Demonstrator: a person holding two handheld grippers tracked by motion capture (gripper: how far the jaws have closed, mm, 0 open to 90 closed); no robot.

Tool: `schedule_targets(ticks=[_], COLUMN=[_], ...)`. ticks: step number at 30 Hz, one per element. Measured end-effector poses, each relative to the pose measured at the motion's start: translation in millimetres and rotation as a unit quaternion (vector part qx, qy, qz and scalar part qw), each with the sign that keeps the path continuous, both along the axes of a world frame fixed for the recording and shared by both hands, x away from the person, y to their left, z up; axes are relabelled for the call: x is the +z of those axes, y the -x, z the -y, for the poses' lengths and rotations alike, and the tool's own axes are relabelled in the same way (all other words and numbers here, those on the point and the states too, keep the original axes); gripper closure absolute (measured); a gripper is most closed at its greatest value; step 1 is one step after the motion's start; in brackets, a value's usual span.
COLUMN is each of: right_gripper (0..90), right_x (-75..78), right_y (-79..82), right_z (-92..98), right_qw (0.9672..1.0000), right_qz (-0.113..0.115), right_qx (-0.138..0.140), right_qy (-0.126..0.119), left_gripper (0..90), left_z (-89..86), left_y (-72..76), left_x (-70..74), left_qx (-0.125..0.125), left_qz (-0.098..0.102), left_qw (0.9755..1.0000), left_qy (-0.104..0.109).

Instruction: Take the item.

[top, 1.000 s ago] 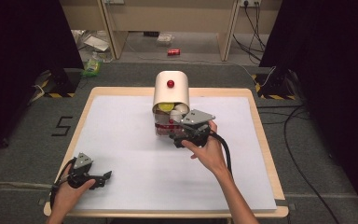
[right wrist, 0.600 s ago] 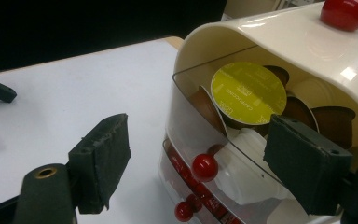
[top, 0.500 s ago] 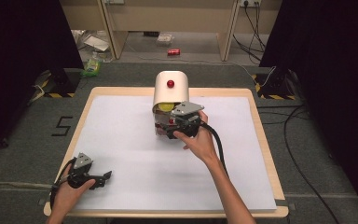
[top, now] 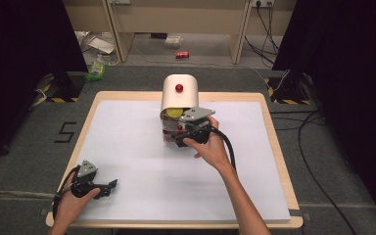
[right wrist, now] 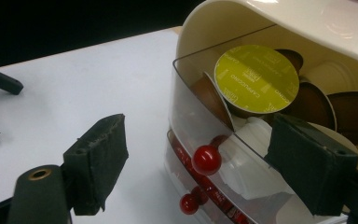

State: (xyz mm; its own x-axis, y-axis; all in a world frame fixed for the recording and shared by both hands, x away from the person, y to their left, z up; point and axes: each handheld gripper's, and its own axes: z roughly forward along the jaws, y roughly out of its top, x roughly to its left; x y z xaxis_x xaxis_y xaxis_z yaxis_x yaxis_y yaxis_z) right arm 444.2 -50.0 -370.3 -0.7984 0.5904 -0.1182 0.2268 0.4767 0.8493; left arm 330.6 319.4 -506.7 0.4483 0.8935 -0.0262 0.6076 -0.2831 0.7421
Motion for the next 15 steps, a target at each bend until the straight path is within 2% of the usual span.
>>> schedule_targets(ticks=[6,13,15], right_gripper=[21.0,22.5,22.4], right_x=[1.8,1.0,-0.5], right_y=[6.3,23.2,27.7], right_z=[1.8,3.5,4.3], right_qw=[0.9998,0.9992,0.9993], right_qz=[-0.01,-0.002,-0.004], right_qx=[0.012,0.028,0.028], right_qy=[0.009,0.029,0.023], left_gripper=[5.1,5.1,5.2], left_z=[0.0,0.2,0.2], left_y=[0.0,0.2,0.2], left_x=[0.0,0.0,0.0], left_qx=[0.0,0.0,0.001], left_qz=[0.0,0.001,0.001], left_qw=[1.0,1.0,1.0], left_qy=[0.0,-0.001,-0.002])
